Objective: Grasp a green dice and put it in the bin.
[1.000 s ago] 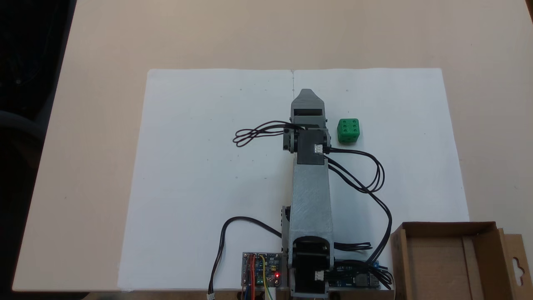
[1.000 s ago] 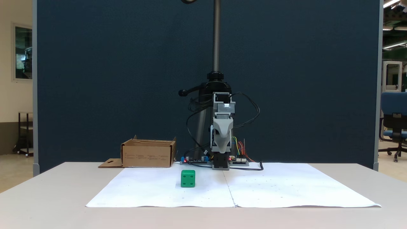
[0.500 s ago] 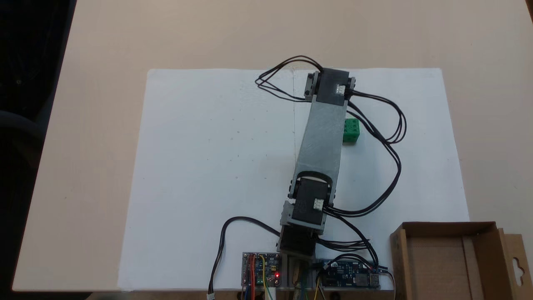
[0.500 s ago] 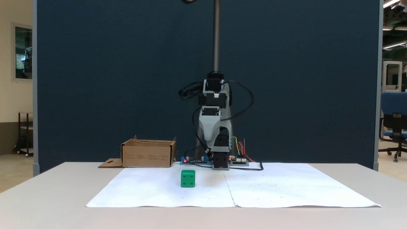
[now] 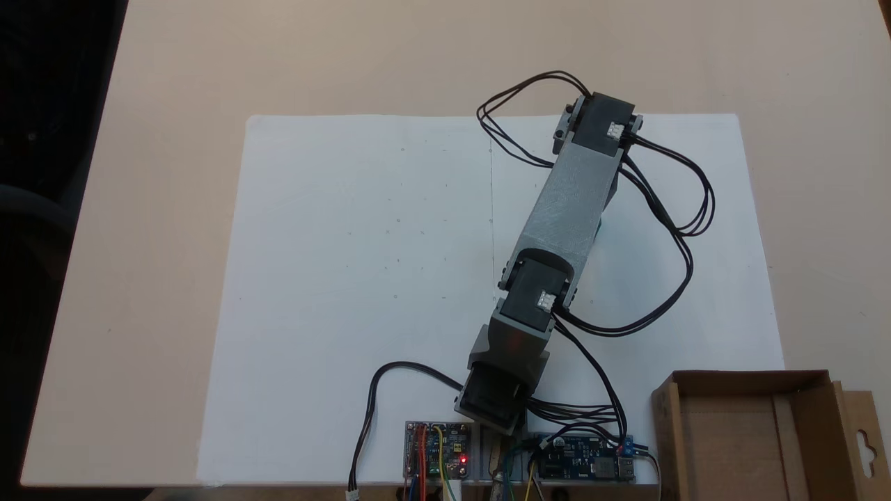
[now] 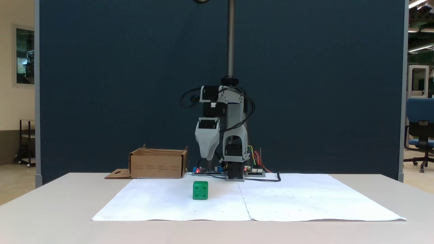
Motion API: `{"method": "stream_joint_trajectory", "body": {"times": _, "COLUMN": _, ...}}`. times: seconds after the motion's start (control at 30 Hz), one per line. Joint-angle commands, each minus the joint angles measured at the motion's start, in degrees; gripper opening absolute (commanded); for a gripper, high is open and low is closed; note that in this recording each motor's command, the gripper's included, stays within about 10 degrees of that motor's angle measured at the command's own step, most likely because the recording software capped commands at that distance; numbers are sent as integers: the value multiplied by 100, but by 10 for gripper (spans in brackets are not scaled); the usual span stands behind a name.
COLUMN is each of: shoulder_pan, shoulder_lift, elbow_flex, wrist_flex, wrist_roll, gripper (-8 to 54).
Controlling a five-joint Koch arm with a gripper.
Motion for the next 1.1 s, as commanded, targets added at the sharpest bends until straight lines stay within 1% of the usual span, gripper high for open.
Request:
{"method": "stream_joint_trajectory", "body": {"times": 0.0, "shoulder_pan": 158, "shoulder_lift": 53, "elbow_flex": -272, "wrist_flex": 343, "wrist_roll": -615, "gripper": 425}}
{"method": "stream_joint_trajectory", "body": {"times": 0.23, "shoulder_pan": 475, "shoulder_lift": -141, "elbow_flex": -255, "wrist_flex": 343, "wrist_roll": -976, "gripper": 425}}
{"method": "stream_joint_trajectory", "body": {"times": 0.73, "shoulder_pan": 633, "shoulder_lift": -686, "elbow_flex": -114, "wrist_flex": 343, "wrist_roll": -958, "gripper": 434}}
{"method": "stream_joint_trajectory", "body": {"times": 1.07, "shoulder_pan": 668, "shoulder_lift": -809, "elbow_flex": 202, "wrist_flex": 360, "wrist_roll": -958, "gripper": 436}}
